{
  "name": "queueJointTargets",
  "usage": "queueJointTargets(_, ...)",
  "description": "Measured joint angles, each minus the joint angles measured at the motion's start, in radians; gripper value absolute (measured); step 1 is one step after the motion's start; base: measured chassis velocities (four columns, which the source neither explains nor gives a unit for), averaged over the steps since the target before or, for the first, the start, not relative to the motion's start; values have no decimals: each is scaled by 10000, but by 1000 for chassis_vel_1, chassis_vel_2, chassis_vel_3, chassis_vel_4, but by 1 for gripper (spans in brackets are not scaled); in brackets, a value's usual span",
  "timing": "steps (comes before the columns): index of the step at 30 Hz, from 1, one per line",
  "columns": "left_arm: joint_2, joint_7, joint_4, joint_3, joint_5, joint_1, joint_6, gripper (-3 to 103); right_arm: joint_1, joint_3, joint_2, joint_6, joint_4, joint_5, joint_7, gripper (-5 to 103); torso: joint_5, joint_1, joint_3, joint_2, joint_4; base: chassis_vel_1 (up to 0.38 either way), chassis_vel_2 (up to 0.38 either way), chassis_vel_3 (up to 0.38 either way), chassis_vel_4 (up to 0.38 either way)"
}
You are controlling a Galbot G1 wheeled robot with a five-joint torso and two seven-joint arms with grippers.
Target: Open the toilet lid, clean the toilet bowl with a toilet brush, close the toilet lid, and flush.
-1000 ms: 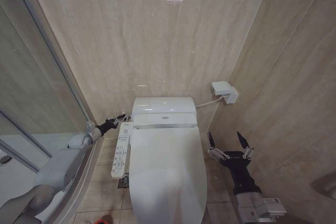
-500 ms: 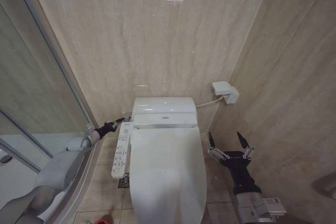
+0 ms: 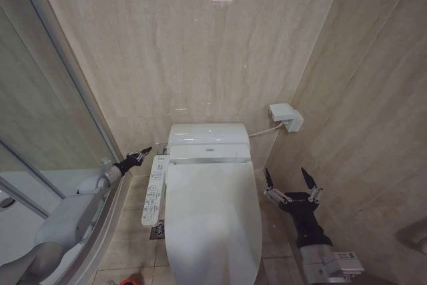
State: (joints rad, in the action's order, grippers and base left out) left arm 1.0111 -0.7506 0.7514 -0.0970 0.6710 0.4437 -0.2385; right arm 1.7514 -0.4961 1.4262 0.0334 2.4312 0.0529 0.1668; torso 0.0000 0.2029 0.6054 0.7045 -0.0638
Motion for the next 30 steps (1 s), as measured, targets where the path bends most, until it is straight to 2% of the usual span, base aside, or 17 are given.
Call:
queueJointTargets(8,196,-81,-60,276,-141,-79,-8,0,0,0,0,0,0,0,0,100,-1,0,0,0,-6,0,0,0,0)
queueJointTargets(23,545,-370,-767,629,-607,-346,-50,0,0,0,0,0,0,1,0,100,1,0,-1,2,3,0,0,0,0)
queueJointTargets(30,759,-382,-1258,825,-703,-674,-74,0,0,0,0,0,0,0,0,100,0,0,0,2,-3,0,0,0,0)
